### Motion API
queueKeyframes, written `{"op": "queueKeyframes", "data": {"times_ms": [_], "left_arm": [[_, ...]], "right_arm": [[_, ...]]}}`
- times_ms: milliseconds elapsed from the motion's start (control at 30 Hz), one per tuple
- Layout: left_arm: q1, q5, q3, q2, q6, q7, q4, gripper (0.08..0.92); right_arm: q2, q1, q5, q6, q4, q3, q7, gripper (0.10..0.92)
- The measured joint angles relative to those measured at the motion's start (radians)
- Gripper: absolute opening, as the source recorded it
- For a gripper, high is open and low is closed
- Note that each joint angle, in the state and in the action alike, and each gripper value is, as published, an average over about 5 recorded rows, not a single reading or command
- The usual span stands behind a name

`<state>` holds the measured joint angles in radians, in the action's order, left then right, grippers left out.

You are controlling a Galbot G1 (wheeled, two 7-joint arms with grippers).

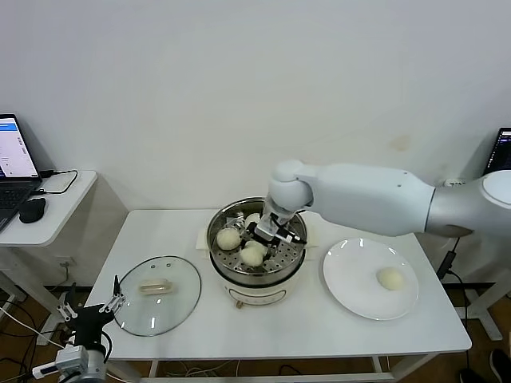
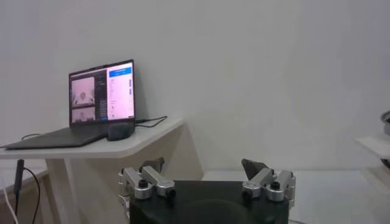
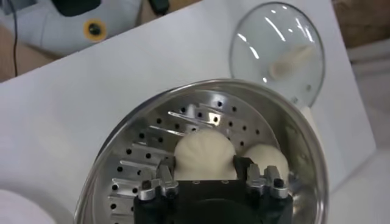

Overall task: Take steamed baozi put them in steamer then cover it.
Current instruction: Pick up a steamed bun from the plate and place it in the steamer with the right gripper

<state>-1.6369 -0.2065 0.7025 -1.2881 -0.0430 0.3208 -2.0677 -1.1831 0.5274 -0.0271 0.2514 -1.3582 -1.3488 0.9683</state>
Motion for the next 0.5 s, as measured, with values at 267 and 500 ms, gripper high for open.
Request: {"op": "queueKeyframes", "data": {"times_ms": [267,500], "left_arm": [[0.001,-0.001,0.002,-0.004,0.003,0.001,0.003,0.823],[0.003,-0.003,0.003,0.003,0.003,0.0,0.003,0.823]], "right_arm": [[-0.004,-0.006,0.028,0.044,-0.003,-0.008,-0.004,0.759],[0.016,0.017,0.008,0.039,-0.013,0.003,0.011,0.821]]}}
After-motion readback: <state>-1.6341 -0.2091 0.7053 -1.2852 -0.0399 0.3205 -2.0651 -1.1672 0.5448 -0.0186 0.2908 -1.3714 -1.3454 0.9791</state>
